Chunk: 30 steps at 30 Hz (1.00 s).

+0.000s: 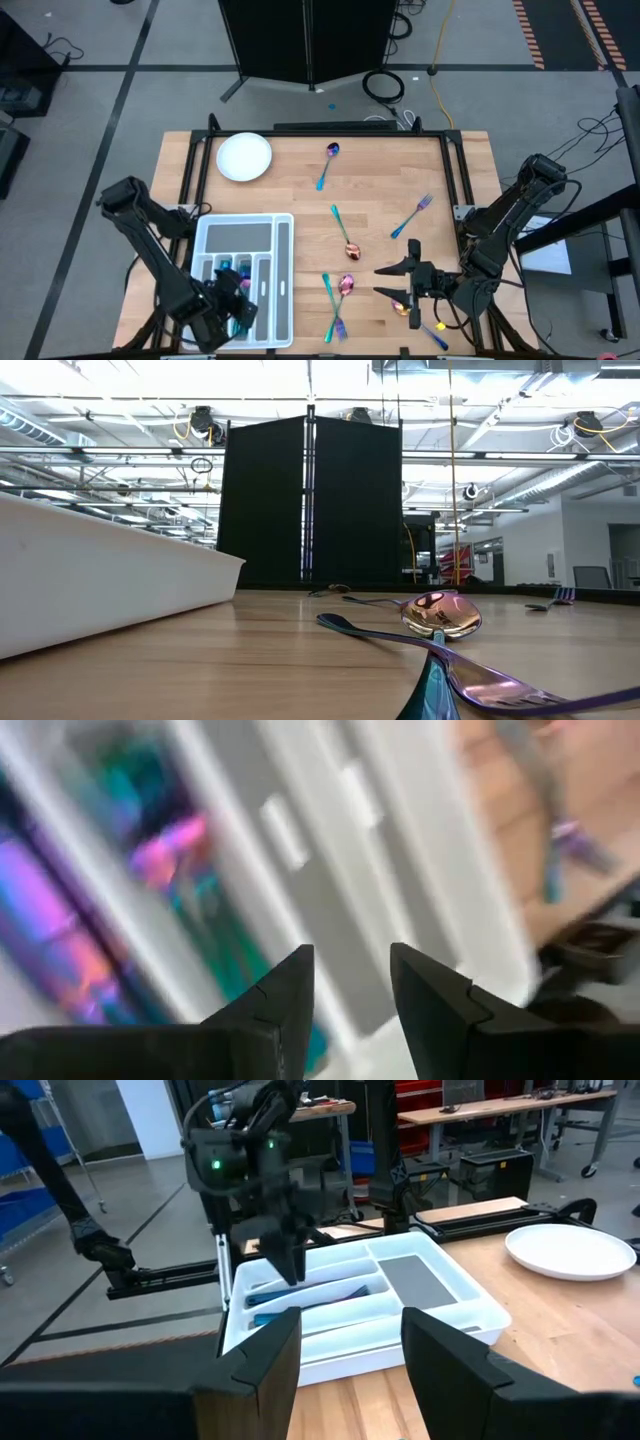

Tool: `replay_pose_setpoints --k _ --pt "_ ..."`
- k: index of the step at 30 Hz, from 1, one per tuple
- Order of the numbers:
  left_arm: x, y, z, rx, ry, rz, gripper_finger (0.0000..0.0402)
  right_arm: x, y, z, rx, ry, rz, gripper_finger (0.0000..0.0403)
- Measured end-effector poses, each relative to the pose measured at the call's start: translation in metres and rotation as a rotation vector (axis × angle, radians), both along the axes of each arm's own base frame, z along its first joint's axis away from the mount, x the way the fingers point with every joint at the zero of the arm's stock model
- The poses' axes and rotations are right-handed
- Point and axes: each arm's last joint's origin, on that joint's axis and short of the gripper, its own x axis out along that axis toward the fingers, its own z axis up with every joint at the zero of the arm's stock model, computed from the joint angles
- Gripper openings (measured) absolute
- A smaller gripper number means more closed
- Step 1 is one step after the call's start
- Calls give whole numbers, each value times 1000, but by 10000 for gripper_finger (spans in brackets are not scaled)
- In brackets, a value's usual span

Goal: Sort silverware
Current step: Put the iridescent blue fork in the silverware tray

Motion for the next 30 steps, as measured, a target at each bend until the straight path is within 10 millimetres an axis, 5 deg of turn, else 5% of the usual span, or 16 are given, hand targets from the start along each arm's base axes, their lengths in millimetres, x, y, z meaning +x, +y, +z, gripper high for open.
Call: replay_pose_setpoints --k 6,21,30 --pt "14 9 18 107 -185 -134 135 0 0 0 -15 1 2 162" --pt "122 8 23 512 -707 -883 135 6 9 -16 -58 41 8 162" --pt "159 36 -5 698 -671 -1189 135 -5 21 -20 -16 88 144 162"
